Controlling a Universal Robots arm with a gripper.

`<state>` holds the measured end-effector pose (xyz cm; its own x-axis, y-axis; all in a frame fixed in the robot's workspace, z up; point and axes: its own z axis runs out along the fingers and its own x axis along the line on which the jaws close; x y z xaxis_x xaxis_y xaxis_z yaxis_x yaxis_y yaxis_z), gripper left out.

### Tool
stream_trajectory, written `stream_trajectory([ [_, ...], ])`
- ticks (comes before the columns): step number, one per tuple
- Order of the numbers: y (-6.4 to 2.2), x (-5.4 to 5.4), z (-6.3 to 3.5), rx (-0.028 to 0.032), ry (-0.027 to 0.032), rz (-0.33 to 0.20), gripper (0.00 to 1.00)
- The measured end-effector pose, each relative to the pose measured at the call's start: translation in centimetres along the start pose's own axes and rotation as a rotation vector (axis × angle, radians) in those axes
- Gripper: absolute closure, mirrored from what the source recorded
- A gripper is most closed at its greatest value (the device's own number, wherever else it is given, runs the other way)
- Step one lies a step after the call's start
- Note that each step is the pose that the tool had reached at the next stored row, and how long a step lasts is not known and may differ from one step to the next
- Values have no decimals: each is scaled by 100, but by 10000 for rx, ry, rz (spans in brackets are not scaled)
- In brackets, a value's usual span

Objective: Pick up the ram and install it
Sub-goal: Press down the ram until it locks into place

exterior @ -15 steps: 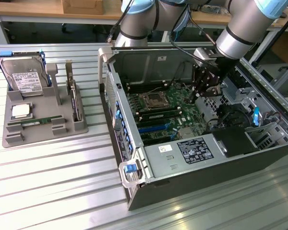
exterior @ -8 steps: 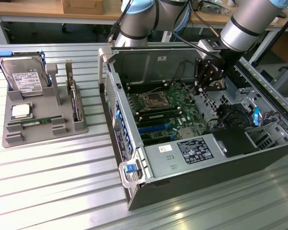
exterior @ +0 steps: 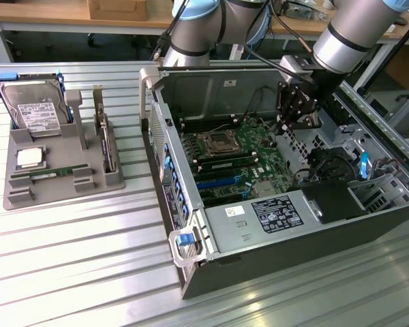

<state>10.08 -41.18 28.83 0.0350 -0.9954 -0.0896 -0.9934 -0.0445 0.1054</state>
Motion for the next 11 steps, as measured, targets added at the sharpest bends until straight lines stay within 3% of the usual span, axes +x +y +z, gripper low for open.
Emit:
stream_trajectory([
  [2, 0, 0, 0, 21, -25, 227, 89],
  [11, 0, 0, 3, 192, -225, 2120, 89],
])
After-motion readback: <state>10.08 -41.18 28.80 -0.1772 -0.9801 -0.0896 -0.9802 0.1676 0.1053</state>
